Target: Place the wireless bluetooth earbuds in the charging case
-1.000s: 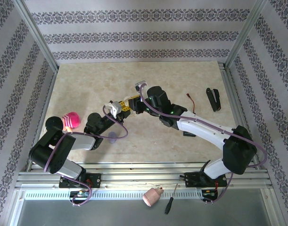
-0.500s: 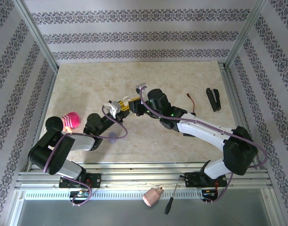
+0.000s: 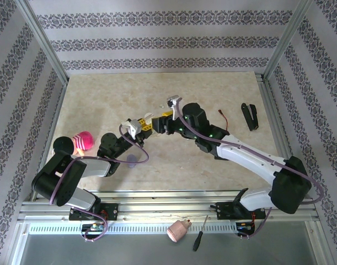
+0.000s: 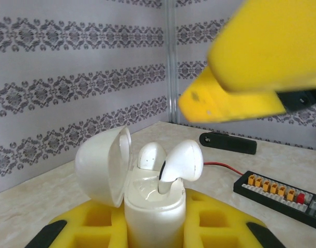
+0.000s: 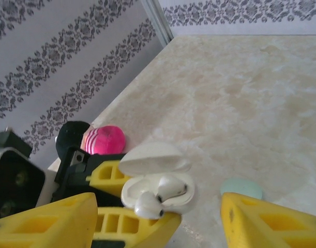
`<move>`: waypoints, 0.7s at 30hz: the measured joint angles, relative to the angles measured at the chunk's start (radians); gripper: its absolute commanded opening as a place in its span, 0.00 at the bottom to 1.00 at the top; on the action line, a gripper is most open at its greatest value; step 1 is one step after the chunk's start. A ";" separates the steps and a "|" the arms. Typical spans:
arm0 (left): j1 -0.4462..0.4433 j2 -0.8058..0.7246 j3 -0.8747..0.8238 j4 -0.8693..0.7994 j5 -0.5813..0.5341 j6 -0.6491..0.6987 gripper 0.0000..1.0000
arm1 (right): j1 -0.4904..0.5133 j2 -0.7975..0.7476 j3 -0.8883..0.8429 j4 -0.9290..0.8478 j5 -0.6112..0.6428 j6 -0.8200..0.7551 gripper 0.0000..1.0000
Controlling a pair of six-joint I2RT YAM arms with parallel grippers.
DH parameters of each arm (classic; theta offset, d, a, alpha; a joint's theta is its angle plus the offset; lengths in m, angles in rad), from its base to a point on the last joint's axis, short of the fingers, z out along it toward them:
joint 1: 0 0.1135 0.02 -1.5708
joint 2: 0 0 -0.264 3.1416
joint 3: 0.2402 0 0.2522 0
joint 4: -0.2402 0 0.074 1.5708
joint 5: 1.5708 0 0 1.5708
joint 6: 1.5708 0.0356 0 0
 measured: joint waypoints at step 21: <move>0.000 -0.008 -0.002 0.005 0.136 0.044 0.00 | -0.089 -0.018 -0.037 -0.132 -0.126 -0.031 0.57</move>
